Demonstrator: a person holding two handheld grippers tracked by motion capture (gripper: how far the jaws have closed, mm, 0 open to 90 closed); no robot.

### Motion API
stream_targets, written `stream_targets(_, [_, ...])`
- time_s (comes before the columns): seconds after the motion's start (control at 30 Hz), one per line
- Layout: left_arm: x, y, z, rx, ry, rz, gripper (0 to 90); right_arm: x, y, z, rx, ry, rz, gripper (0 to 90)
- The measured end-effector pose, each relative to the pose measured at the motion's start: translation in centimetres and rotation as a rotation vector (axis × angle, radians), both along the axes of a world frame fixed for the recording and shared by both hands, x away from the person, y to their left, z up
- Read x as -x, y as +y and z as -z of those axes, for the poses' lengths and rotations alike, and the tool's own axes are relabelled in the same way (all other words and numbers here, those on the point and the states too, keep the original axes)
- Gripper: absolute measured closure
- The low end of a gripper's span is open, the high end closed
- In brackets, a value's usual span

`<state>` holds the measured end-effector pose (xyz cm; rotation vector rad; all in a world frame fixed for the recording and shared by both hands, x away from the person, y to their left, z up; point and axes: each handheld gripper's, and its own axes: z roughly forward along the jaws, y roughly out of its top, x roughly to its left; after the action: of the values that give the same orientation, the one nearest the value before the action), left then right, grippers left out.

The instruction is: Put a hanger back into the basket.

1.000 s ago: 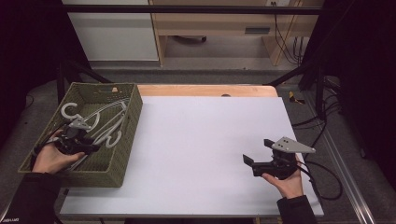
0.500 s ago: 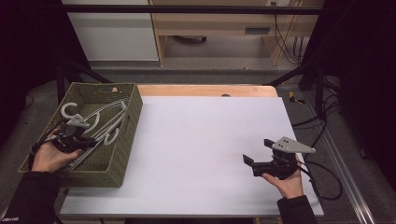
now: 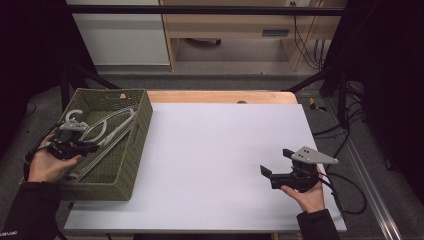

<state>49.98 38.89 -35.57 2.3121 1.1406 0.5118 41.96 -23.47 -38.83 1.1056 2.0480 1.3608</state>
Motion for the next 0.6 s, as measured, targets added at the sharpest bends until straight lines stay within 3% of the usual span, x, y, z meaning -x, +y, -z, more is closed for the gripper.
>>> stream_targets(0.23, [-0.4, 1.0, -0.8, -0.028, -0.066, -0.069, 78.3, -0.1, 0.0, 0.0, 0.000, 0.000, 0.001, 3.0])
stream_targets(0.27, [-0.6, 1.2, -0.8, -0.059, -0.085, -0.091, 78.0, -0.1, 0.0, 0.1, 0.000, 0.000, 0.001, 3.0])
stream_targets(0.4, [-1.5, 2.1, -0.3, -0.106, -0.112, -0.180, 77.3, -0.1, 0.1, 0.1, -0.001, 0.002, 0.003, 3.0])
stream_targets(0.6, [-1.9, 2.9, 0.5, -0.095, -0.119, -0.256, 74.8, -0.1, 0.0, 0.1, -0.001, 0.002, 0.002, 3.0])
